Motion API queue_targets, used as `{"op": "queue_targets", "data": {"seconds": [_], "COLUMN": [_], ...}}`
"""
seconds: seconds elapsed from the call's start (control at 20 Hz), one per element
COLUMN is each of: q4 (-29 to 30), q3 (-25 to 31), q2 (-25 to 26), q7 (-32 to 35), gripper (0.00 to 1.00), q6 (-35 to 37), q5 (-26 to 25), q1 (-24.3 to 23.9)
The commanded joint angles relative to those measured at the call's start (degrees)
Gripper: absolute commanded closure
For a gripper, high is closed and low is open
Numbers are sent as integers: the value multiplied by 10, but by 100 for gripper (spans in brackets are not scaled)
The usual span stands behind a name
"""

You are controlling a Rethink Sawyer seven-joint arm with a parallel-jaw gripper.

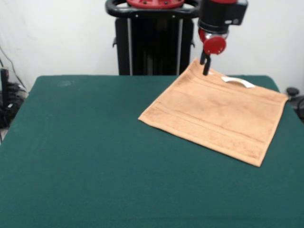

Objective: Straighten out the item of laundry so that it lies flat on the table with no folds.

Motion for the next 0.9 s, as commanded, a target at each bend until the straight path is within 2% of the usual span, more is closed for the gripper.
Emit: {"op": "queue_targets", "data": {"seconds": [0.05, 0.45, 0.9], "q4": [-49, -55, -95], "q3": [23, 23, -3], "q2": [18, 69, 85], "q7": [32, 41, 39], "gripper": [0, 0, 0], "q6": [-23, -73, -46], "q5": [15, 12, 24], "q1": [-6, -6, 5]}}
